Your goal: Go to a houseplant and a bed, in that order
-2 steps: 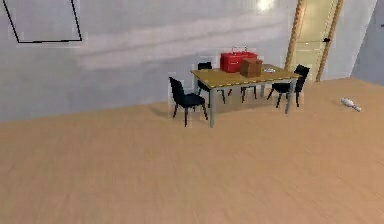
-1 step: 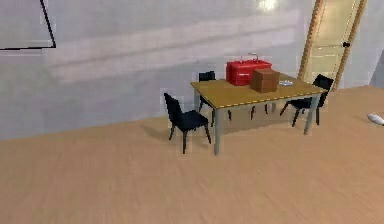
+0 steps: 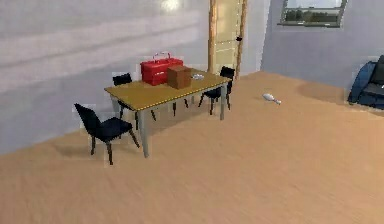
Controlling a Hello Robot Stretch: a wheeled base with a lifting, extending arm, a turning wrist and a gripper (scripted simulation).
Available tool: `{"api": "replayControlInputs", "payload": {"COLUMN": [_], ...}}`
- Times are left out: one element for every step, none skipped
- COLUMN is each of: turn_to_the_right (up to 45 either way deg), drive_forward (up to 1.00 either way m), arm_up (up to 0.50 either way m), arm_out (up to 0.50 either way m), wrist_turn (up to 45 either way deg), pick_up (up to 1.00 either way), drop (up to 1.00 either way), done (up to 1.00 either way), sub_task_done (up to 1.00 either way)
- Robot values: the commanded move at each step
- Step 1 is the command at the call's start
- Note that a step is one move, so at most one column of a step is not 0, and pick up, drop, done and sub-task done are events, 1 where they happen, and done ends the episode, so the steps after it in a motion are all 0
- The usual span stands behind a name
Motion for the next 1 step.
{"api": "replayControlInputs", "payload": {"turn_to_the_right": [0.0], "drive_forward": [0.45], "arm_up": [0.0], "arm_out": [0.0], "wrist_turn": [0.0], "pick_up": [0.0], "drop": [0.0], "done": [0.0], "sub_task_done": [0.0]}}
